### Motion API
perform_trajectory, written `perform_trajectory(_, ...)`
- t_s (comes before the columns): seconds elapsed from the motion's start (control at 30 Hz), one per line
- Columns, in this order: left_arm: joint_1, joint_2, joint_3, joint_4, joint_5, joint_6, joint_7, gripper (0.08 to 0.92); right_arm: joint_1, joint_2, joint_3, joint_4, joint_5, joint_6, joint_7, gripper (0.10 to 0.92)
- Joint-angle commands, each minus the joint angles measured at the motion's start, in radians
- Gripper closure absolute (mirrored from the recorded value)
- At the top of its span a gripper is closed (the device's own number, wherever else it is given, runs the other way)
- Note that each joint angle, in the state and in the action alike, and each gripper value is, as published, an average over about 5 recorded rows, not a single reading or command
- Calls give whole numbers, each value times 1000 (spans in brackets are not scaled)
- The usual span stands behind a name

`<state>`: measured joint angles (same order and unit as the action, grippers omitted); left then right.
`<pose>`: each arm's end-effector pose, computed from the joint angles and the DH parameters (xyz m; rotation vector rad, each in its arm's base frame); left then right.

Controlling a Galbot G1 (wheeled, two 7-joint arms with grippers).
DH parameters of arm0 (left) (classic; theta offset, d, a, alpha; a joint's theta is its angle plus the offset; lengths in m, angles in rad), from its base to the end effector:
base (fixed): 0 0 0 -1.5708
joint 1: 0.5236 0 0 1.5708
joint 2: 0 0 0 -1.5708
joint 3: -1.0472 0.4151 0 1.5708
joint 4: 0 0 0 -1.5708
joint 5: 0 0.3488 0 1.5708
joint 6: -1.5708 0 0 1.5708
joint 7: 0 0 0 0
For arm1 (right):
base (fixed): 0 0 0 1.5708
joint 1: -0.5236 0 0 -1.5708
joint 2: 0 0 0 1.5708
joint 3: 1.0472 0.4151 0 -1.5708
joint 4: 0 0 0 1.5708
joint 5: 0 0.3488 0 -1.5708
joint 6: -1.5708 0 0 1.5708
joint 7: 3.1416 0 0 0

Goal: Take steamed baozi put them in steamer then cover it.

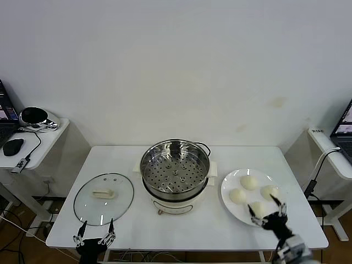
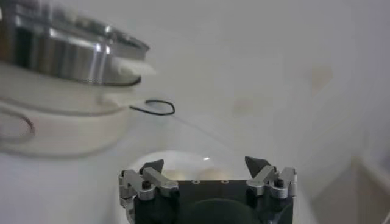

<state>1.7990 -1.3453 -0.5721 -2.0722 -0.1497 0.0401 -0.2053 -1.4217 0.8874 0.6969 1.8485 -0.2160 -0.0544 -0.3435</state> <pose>0.0607 0.0698 -0.3824 0.1874 -2.8508 -0.1345 0.2302 -0.2466 -0.3174 0.5051 -2.5808 1.2600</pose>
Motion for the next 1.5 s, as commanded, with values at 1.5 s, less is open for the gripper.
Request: perform_trajectory(1.5,17,-2,-89,-29,59,0,21,177,1415,-19,-1404,-928,-87,8,-764,203)
